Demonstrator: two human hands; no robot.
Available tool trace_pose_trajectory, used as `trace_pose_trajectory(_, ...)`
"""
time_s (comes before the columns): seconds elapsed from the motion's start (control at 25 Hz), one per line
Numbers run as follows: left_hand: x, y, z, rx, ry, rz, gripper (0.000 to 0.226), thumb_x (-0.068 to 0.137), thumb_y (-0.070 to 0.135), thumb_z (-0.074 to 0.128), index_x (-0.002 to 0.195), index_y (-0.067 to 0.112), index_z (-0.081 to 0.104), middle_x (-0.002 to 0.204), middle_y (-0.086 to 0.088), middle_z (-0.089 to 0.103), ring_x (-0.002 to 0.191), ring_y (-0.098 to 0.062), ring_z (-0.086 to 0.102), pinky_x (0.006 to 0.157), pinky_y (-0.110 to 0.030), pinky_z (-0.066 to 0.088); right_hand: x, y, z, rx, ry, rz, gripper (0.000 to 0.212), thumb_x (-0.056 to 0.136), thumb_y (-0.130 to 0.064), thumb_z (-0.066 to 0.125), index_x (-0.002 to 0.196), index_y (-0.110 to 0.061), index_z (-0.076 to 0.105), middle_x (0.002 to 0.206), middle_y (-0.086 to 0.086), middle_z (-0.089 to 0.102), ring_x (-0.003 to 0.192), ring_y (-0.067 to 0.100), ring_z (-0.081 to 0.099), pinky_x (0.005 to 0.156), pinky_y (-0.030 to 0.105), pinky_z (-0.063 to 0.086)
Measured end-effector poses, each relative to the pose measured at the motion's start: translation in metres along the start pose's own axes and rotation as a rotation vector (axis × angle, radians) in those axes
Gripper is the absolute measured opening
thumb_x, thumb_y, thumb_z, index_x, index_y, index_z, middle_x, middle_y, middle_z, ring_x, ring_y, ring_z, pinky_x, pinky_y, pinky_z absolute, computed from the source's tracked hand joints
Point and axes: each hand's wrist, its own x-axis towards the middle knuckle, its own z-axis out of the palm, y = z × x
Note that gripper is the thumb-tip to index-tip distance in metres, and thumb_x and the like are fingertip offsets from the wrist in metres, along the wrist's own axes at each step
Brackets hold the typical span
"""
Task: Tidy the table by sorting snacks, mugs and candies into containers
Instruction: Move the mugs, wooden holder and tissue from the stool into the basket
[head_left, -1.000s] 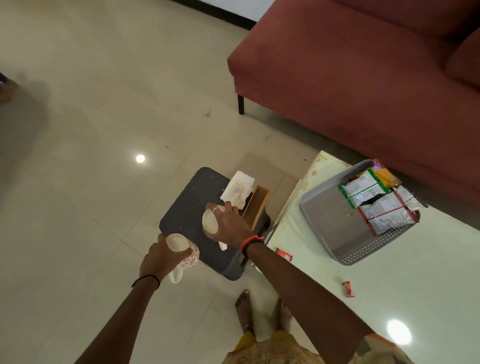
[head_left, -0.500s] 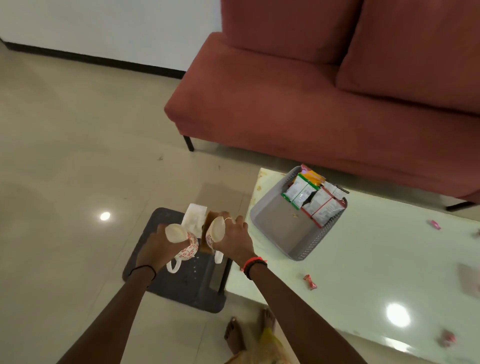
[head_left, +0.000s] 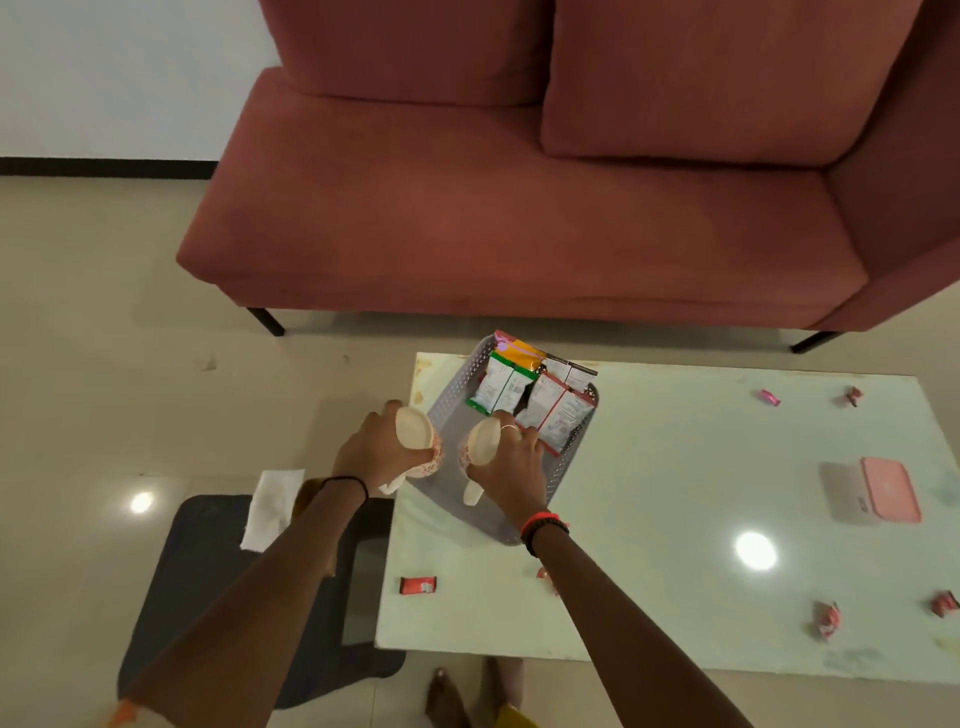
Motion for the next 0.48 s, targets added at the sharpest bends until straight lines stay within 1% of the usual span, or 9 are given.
trace_pose_trajectory(0.24,0.056,0.023,0.048,0.119,-0.07,0.08,0.084,0.068,0.054,0.072,0.136,0.025,0.031,0.127,-0.012,0.05,0.112,-0.034,0.056,0.09,-0.042,0.049,0.05,0.042,0.01,0.01,0.027,0.095,0.077,0.073,-0.032,0.076,0.138,-0.021,0.035,0.124,0.017,0.045,0.118,0.037,0.046,0.09,0.044,0.051)
trace_pose_trajectory(0.36,0.075,0.026,0.069,0.154,-0.092,0.11,0.086,0.069,0.054,0.071,0.138,0.024,0.029,0.13,-0.013,0.049,0.113,-0.036,0.056,0.09,-0.043,0.049,0.066,0.058,0.021,-0.003,0.026,0.126,0.079,0.072,-0.03,0.077,0.139,-0.021,0.035,0.126,0.018,0.044,0.119,0.039,0.046,0.091,0.045,0.051)
trace_pose_trajectory(0.48,0.091,0.029,0.086,0.177,-0.097,0.11,0.088,0.069,0.054,0.071,0.139,0.023,0.027,0.13,-0.015,0.049,0.114,-0.037,0.056,0.088,-0.044,0.05,0.078,0.07,0.032,-0.011,0.032,0.154,0.077,0.073,-0.031,0.077,0.137,-0.022,0.036,0.128,0.018,0.042,0.119,0.039,0.047,0.088,0.044,0.051)
